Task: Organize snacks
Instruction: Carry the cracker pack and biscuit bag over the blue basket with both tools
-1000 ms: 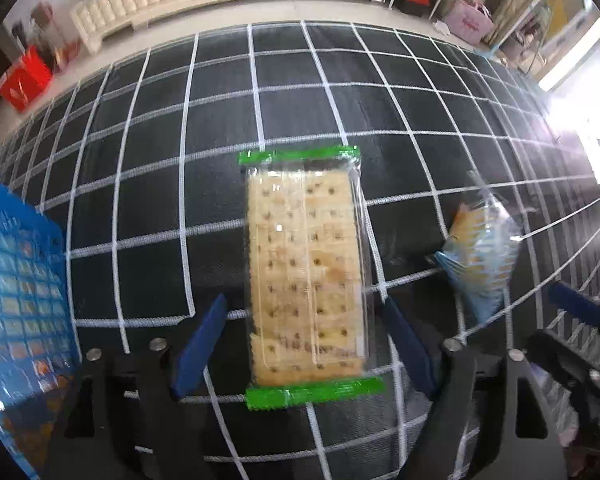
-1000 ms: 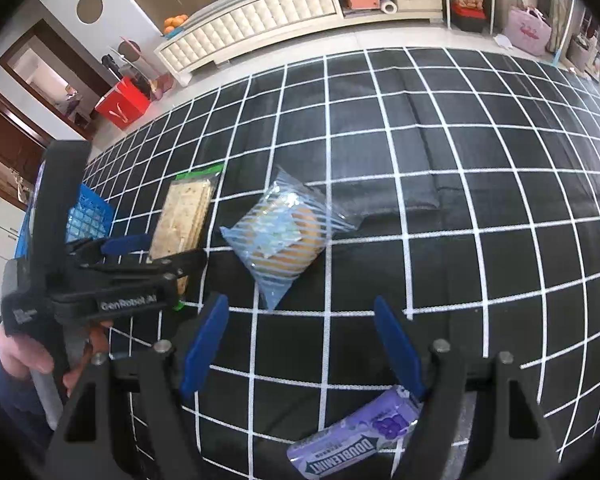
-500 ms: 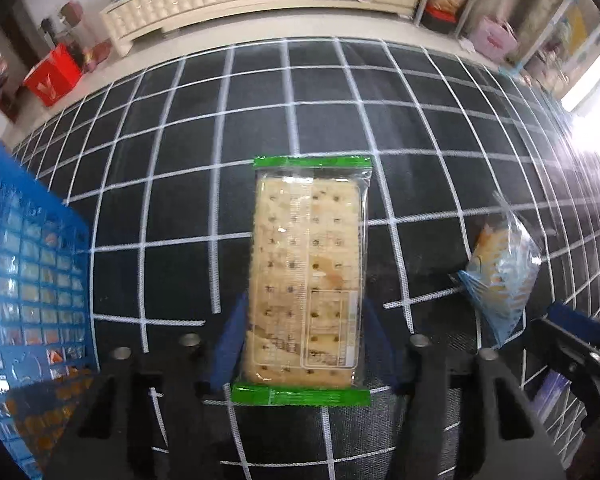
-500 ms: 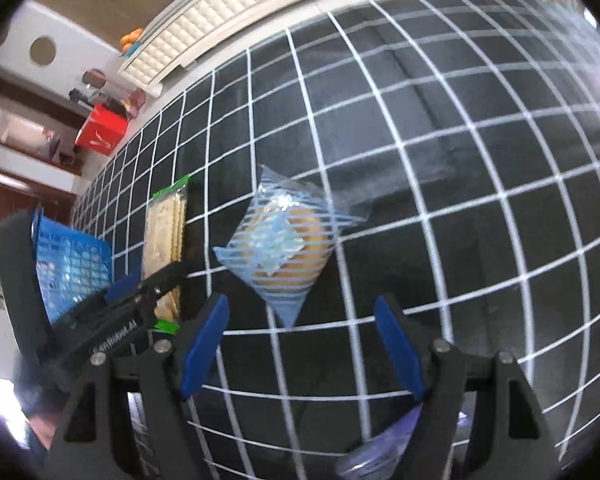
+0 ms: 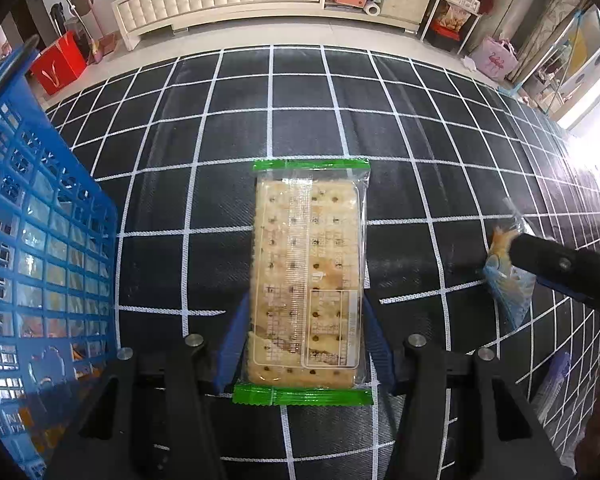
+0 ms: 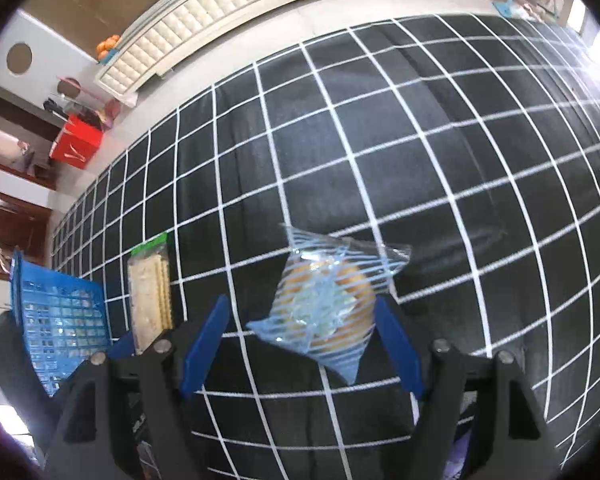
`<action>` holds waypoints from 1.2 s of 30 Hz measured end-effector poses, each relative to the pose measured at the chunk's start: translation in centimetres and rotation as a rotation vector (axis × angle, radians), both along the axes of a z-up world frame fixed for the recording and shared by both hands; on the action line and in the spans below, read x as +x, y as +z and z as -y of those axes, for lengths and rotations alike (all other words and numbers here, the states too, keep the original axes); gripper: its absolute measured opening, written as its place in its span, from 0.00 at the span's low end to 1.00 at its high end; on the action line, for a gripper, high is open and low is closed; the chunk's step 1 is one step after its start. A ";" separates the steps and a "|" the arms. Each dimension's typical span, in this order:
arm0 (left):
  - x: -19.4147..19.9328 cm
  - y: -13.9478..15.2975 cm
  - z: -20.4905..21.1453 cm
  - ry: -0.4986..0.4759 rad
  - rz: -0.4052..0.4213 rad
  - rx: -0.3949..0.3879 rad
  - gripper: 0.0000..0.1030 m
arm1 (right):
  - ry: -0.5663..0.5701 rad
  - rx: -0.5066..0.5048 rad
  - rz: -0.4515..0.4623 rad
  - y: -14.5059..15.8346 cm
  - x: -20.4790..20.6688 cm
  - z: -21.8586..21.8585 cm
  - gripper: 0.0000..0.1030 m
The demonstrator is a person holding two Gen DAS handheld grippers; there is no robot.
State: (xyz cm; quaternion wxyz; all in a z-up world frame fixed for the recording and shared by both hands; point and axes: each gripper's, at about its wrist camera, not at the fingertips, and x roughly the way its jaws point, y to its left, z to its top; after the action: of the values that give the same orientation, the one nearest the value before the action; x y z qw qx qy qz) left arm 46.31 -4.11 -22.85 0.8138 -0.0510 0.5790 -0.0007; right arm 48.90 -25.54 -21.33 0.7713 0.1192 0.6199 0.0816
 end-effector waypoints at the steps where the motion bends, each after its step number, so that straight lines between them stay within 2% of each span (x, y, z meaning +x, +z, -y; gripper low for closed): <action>1: -0.2 0.0 -0.4 0.002 0.002 -0.005 0.51 | 0.011 -0.021 0.000 -0.1 0.1 -0.3 0.77; 4: -0.1 0.5 -1.5 0.006 0.012 -0.028 0.51 | 0.023 -0.072 -0.013 -0.8 0.4 -1.0 0.77; 6: 0.6 0.6 -1.8 0.005 0.014 -0.033 0.51 | 0.021 -0.069 -0.011 -1.1 0.2 -0.8 0.77; 8: 0.6 0.8 -1.8 0.008 0.019 -0.028 0.51 | 0.055 -0.071 0.019 -0.9 -0.2 -1.0 0.71; 9: 0.6 0.7 -1.7 0.007 0.026 -0.020 0.51 | 0.072 -0.107 0.042 -0.8 -0.6 -1.1 0.57; 15: -0.5 1.1 -0.1 -0.032 0.040 -0.028 0.51 | 0.097 -0.053 0.058 0.0 -3.8 0.1 0.56; 18: -1.8 1.4 0.1 -0.048 0.034 -0.052 0.51 | 0.105 -0.044 0.082 1.8 -5.9 0.7 0.56; 22: -3.8 2.7 0.2 -0.050 0.044 -0.043 0.51 | 0.096 -0.014 0.136 5.2 -9.2 1.3 0.56; 32: -10.7 9.6 0.6 -0.090 0.143 -0.027 0.51 | 0.115 0.041 0.262 12.9 -16.7 1.9 0.56; 36: -13.3 12.2 -0.4 -0.086 0.191 -0.012 0.51 | 0.143 0.049 0.305 14.6 -18.3 1.1 0.56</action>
State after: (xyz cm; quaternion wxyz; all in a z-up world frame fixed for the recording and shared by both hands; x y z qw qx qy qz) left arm 33.01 -3.66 -10.65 0.8643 -0.0304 0.5002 -0.0439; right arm 30.59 -26.66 -6.76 0.8456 0.0799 0.5003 0.1685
